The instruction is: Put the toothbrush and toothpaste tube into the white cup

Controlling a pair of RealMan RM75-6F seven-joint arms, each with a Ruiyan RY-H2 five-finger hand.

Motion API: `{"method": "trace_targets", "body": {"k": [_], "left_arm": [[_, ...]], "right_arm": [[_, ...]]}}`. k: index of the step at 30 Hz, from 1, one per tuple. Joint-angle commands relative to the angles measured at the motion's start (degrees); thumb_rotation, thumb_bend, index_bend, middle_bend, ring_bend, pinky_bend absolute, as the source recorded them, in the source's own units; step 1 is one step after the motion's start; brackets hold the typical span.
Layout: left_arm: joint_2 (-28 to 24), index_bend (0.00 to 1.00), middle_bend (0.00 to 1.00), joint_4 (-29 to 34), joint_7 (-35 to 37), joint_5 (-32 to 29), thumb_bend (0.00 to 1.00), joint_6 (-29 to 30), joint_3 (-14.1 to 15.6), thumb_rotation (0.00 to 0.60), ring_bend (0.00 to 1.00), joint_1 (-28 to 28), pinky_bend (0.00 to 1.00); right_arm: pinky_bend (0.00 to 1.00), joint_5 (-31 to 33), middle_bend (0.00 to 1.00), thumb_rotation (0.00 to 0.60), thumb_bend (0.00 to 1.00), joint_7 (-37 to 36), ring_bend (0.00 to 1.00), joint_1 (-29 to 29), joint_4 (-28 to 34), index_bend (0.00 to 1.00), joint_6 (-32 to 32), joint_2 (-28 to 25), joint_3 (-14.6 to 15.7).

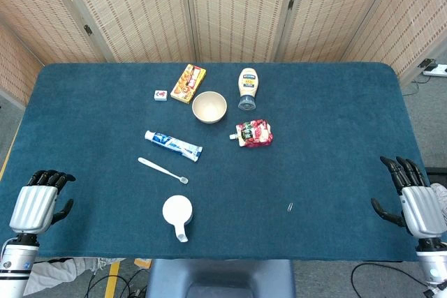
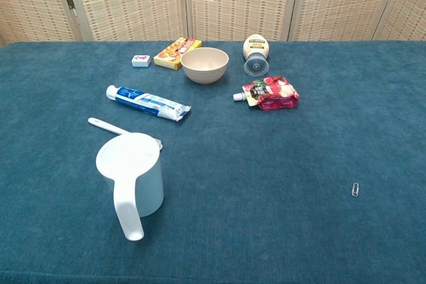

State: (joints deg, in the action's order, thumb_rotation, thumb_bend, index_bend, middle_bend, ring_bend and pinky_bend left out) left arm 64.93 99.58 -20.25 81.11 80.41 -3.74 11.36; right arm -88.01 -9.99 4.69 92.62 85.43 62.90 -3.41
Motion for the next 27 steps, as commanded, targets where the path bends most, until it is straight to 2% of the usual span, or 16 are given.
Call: {"method": "trace_targets", "body": {"k": [1, 15, 21, 27], "left_arm": [[0.0, 0.37, 0.37, -0.1, 0.0, 0.0, 0.38, 0.0, 0.0, 0.600, 0.26, 0.0, 0.24], [0.2, 0.37, 0.36, -1.3, 1.2, 1.7, 0.38, -0.3, -0.3, 0.600, 0.28, 1.1, 0.24], [0.8, 0.38, 0.38, -4.2, 2.5, 4.7, 0.38, -3.2, -1.8, 0.600, 0.30, 5.1, 0.24], [2.2, 0.40, 0.42, -7.6, 3.3, 7.0, 0.38, -9.1, -3.0, 0.600, 0.36, 10.9, 0.24]], "right_arm": [[0.03, 0.0, 0.13, 0.600, 0.23, 0.0, 0.05, 0.0, 0.0, 0.09, 0.0, 0.0, 0.0], [0.03, -0.2, 0.13, 0.600, 0.23, 0.4, 0.05, -0.4, 0.7, 0.09, 0.6, -0.5, 0.1], [0.03, -0.9, 0.13, 0.600, 0.23, 0.6, 0.05, -0.1, 0.8, 0.09, 0.6, -0.8, 0.0], [0.03, -0.9, 0.13, 0.600, 0.23, 0.5, 0.05, 0.0, 0.9, 0.09, 0.5, -1.1, 0.1]]}}
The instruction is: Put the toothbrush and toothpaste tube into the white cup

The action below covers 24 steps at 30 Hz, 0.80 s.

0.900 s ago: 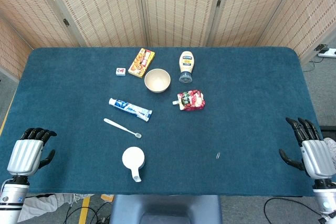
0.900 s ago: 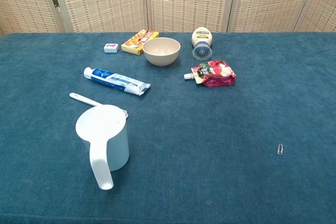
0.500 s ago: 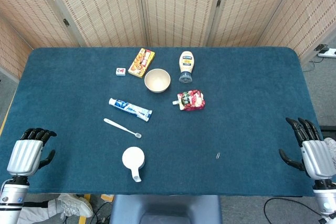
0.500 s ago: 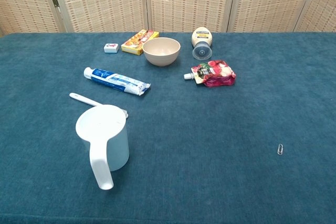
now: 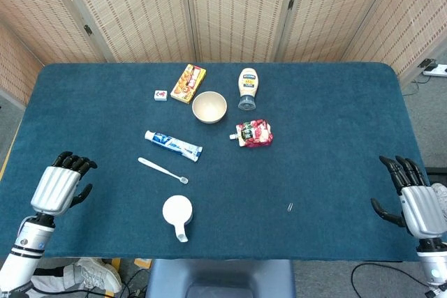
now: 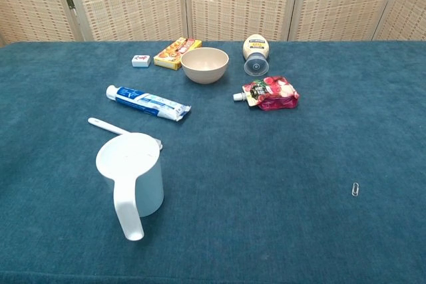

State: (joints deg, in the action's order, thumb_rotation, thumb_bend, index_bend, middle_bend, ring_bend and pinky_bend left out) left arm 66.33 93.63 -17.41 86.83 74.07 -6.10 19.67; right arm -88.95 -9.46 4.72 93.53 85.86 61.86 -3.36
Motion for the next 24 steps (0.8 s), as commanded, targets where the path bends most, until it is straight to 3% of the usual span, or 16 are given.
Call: {"method": "trace_targets", "body": {"k": [1, 7, 10, 18, 24], "left_arm": [[1.1, 0.40, 0.42, -2.4, 0.7, 1.7, 0.38, -4.2, -0.7, 0.600, 0.36, 3.9, 0.25], [3.4, 0.41, 0.51, -5.8, 1.1, 2.1, 0.38, -10.7, -1.5, 0.600, 0.46, 9.7, 0.45], [5.0, 0.41, 0.61, -8.3, 0.4, 2.8, 0.38, -12.8, -1.5, 0.600, 0.54, 12.1, 0.55], [8.2, 0.40, 0.69, -10.9, -1.6, 1.4, 0.38, -18.5, -0.6, 0.600, 0.62, 16.2, 0.60], [10.7, 0.38, 0.78, -13.1, -1.9, 0.5, 0.37, -21.1, -0.6, 0.600, 0.70, 18.9, 0.70]], "right_arm": [[0.03, 0.0, 0.13, 0.600, 0.23, 0.0, 0.05, 0.0, 0.0, 0.09, 0.0, 0.0, 0.0], [0.03, 0.1, 0.13, 0.600, 0.23, 0.1, 0.05, 0.0, 0.1, 0.09, 0.0, -0.1, 0.0], [0.03, 0.2, 0.13, 0.600, 0.23, 0.1, 0.05, 0.0, 0.1, 0.09, -0.1, -0.1, 0.0], [0.03, 0.3, 0.13, 0.600, 0.23, 0.3, 0.05, 0.4, 0.2, 0.09, -0.5, -0.1, -0.1], [0.03, 0.3, 0.13, 0.600, 0.23, 0.3, 0.05, 0.5, 0.4, 0.09, -0.8, -0.2, -0.2]]}}
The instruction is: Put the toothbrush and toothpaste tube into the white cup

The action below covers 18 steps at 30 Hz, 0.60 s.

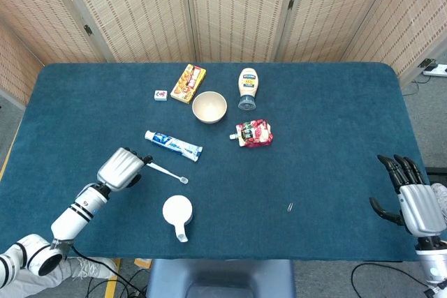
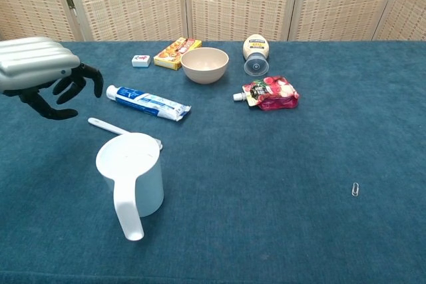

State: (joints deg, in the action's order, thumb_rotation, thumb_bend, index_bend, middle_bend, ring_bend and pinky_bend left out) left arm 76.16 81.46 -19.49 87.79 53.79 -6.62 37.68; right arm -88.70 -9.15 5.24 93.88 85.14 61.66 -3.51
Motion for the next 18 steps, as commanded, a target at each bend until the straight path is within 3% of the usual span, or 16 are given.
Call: {"method": "trace_targets", "body": {"k": [1, 5, 18], "left_arm": [[1.5, 0.38, 0.81, -1.6, 0.1, -1.0, 0.37, -1.8, -0.1, 0.600, 0.73, 1.5, 0.73], [3.7, 0.37, 0.89, -3.8, -1.4, -2.0, 0.37, -4.3, -0.1, 0.600, 0.81, 3.7, 0.80], [10.6, 0.43, 0.91, -11.1, -1.4, -6.0, 0.35, -9.5, 0.0, 0.600, 0.83, 8.3, 0.81]], "right_arm": [[0.03, 0.0, 0.13, 0.600, 0.23, 0.1, 0.05, 0.1, 0.1, 0.09, -0.1, 0.0, 0.0], [0.03, -0.2, 0.13, 0.600, 0.23, 0.2, 0.05, 0.1, 0.2, 0.09, 0.1, 0.0, 0.0], [0.03, 0.7, 0.13, 0.600, 0.23, -0.1, 0.05, -0.4, -0.1, 0.09, 0.1, 0.1, 0.1]]}}
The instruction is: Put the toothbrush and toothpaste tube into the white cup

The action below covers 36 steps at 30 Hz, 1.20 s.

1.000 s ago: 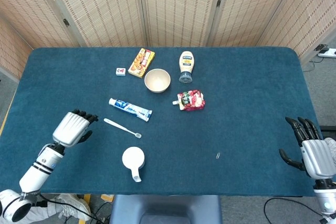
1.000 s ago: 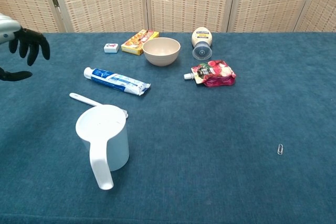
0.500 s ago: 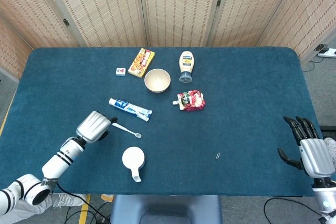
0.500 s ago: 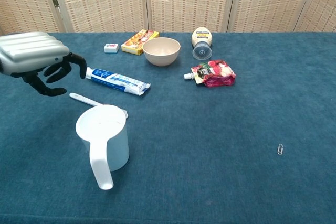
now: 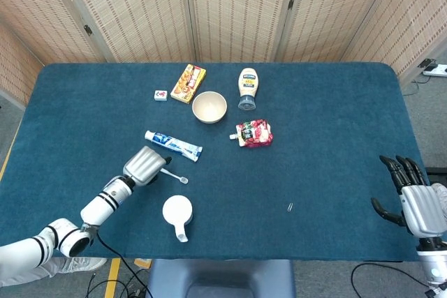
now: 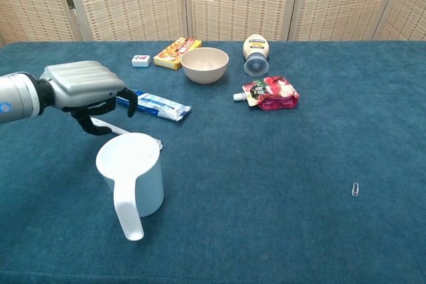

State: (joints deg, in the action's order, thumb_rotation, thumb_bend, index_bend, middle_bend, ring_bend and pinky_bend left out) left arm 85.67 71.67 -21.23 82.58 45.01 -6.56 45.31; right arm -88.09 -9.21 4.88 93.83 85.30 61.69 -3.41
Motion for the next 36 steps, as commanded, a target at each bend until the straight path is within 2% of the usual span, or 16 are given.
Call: {"method": "trace_targets", "body": {"k": [1, 8, 28, 36], "left_arm": [[1.7, 0.44, 0.91, -2.1, 0.4, -1.1, 0.35, -1.0, -0.1, 0.600, 0.83, 1.0, 0.81], [3.8, 0.47, 0.92, -5.3, 0.3, -3.2, 0.35, -2.5, 0.3, 0.600, 0.84, 2.1, 0.81], [5.7, 0.51, 0.92, -7.9, -0.1, -7.0, 0.36, -4.3, 1.4, 0.600, 0.84, 3.5, 0.81], [6.0, 0.53, 0.92, -8.7, 0.1, -7.8, 0.40, -4.7, 1.8, 0.600, 0.84, 3.9, 0.81]], "right_arm": [[0.03, 0.1, 0.13, 0.600, 0.23, -0.1, 0.05, -0.1, -0.1, 0.09, -0.1, 0.0, 0.1], [0.03, 0.5, 0.13, 0.600, 0.23, -0.4, 0.05, -0.4, -0.3, 0.09, 0.2, -0.1, 0.0], [0.03, 0.8, 0.13, 0.600, 0.23, -1.1, 0.05, -0.9, -1.3, 0.09, 0.5, 0.4, 0.0], [0.03, 1.0, 0.13, 0.600, 0.23, -1.4, 0.05, -1.0, -1.5, 0.09, 0.5, 0.5, 0.0]]}}
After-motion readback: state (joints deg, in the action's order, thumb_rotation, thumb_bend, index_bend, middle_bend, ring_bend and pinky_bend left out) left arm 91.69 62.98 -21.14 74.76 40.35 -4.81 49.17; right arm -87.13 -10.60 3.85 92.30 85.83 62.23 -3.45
